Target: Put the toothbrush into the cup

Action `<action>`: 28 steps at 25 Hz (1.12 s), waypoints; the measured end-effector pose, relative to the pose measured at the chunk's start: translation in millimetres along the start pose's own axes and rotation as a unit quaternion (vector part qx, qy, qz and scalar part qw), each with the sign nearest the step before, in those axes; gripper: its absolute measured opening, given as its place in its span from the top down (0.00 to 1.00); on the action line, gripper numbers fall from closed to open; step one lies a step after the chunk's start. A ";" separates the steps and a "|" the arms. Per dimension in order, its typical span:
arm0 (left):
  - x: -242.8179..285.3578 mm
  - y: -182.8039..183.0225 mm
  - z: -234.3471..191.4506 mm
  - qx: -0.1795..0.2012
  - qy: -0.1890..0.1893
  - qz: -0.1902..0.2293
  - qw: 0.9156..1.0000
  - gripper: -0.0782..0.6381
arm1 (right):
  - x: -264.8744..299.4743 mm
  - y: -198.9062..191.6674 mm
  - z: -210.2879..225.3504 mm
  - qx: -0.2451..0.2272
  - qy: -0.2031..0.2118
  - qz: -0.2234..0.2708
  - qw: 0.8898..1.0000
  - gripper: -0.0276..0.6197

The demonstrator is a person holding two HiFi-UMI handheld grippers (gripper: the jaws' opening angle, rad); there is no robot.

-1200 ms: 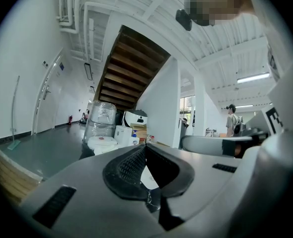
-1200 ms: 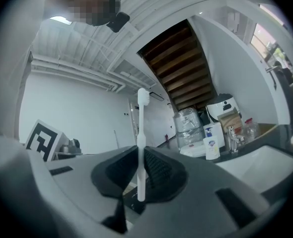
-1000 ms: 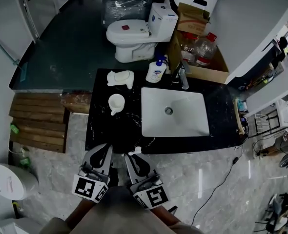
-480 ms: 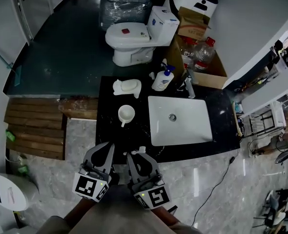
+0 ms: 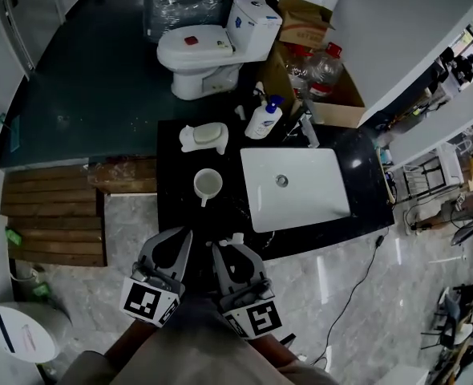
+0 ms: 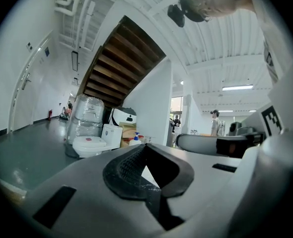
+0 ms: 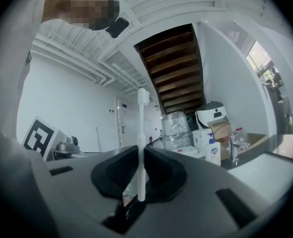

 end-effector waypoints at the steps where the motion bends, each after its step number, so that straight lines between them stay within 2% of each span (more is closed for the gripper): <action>1: 1.7 0.3 -1.1 -0.001 -0.010 0.004 1.000 0.88 | 1.6 -0.3 0.6 0.000 -0.001 0.000 1.000 0.89; 4: 7.0 -0.1 -5.5 -0.001 -0.022 0.003 1.000 0.88 | 7.6 -3.9 3.7 0.001 -0.002 -0.001 1.000 0.89; 17: 43.9 2.8 -34.3 0.004 0.005 -0.001 1.000 0.88 | 57.7 -3.9 26.8 0.007 0.025 -0.010 1.000 0.89; 28: 67.9 -0.1 -53.0 -0.013 0.014 -0.001 1.000 0.88 | 90.8 -6.8 49.4 0.011 0.033 -0.022 0.999 0.89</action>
Point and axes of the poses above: the fingertips, and each gripper's own axes: x forward along the fingers, z to its right, y out of its top, the point moved 10 cm from there along -x, backward along the fingers, and after that the axes turned 12 degrees about -y, right-handed, at the moved point
